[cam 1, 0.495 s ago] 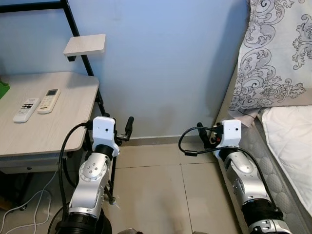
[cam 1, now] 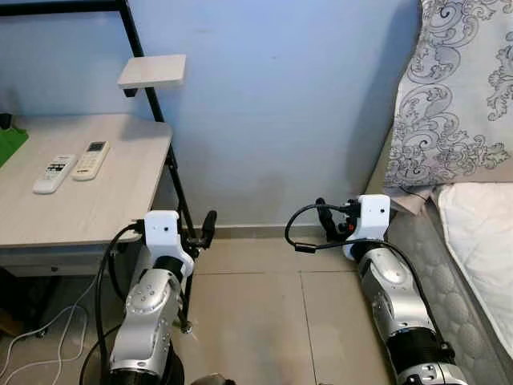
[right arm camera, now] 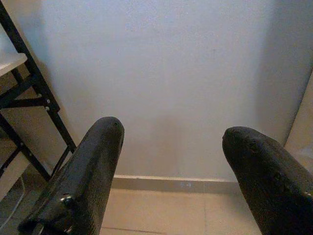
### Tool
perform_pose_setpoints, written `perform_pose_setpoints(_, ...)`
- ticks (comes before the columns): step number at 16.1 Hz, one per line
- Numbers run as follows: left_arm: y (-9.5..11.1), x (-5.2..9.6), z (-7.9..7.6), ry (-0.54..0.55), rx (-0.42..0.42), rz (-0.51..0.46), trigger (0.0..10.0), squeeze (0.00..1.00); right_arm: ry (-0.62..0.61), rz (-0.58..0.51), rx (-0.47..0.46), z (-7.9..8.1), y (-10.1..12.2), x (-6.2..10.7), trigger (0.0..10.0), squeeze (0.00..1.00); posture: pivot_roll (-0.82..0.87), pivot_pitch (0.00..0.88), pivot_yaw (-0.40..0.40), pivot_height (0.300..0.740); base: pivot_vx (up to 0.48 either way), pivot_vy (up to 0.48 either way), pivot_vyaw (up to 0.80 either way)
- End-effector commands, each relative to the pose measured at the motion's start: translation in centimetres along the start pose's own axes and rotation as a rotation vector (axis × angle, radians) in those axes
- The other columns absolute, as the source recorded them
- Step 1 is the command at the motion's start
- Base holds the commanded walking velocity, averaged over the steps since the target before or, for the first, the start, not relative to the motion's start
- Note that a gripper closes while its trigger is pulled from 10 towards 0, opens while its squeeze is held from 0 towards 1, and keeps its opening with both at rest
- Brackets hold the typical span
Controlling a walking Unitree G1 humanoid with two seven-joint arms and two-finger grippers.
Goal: Clean up the room
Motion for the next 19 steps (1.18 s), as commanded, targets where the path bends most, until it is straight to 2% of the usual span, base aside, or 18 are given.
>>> perform_pose_setpoints(1,1.1,0.4,-0.1,-0.018,-0.013,-0.024,10.0,0.00,-0.014,-0.040,-0.007,-0.2,1.2,0.2,10.0,0.00,-0.08,0.000,0.069,0.740,0.000,0.000,0.00)
perform_pose_setpoints(2,2.0,0.9,-0.5,-0.059,-0.038,-0.054,10.0,0.00,0.009,-0.063,0.037,0.0,1.5,0.7,10.0,0.00,-0.08,0.000,0.069,0.740,0.000,0.000,0.00)
perform_pose_setpoints(4,2.3,1.6,-0.4,-0.068,-0.045,-0.066,10.0,0.00,0.015,-0.044,0.052,-0.2,0.9,1.2,10.0,0.00,-0.08,0.000,0.069,0.740,0.000,0.000,0.00)
perform_pose_setpoints(6,1.8,1.2,-0.1,-0.034,-0.028,-0.056,10.0,0.00,0.002,-0.026,0.045,-0.5,0.7,1.0,10.0,0.00,-0.08,0.000,0.061,0.740,0.000,0.000,0.00)
perform_pose_setpoints(9,1.6,0.7,-1.7,-0.058,-0.051,-0.048,10.0,0.00,0.020,-0.043,0.054,0.4,1.3,0.6,10.0,0.00,-0.08,0.000,0.048,0.740,0.000,0.000,-0.66)
perform_pose_setpoints(13,0.7,0.8,-0.9,-0.037,-0.071,-0.018,10.0,0.00,0.038,-0.061,0.027,0.6,1.5,0.5,10.0,0.00,-0.08,0.000,0.054,0.740,0.000,0.000,-0.62)
perform_pose_setpoints(17,0.5,0.7,-1.4,-0.062,-0.093,-0.008,10.0,0.00,0.016,-0.054,0.054,0.1,1.2,0.5,10.0,0.00,-0.08,0.000,0.065,0.740,0.000,0.000,-0.62)
perform_pose_setpoints(19,0.7,1.3,-0.8,-0.061,-0.104,-0.015,10.0,0.00,-0.056,-0.057,-0.002,-1.5,1.0,0.9,10.0,0.00,-0.09,0.000,0.076,0.740,0.000,0.000,-0.57)
Point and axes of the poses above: a point about 5 cm out from each wrist's last joint towards the gripper, its own x axis pointing back from the gripper into the wrist, its own y axis along the axis of the wrist's last joint, z = x × y, the point moved 6 cm from there along -x, pointing out of the wrist towards the gripper, and after that the axes turned 6 degrees about x, right-handed, at the moved point
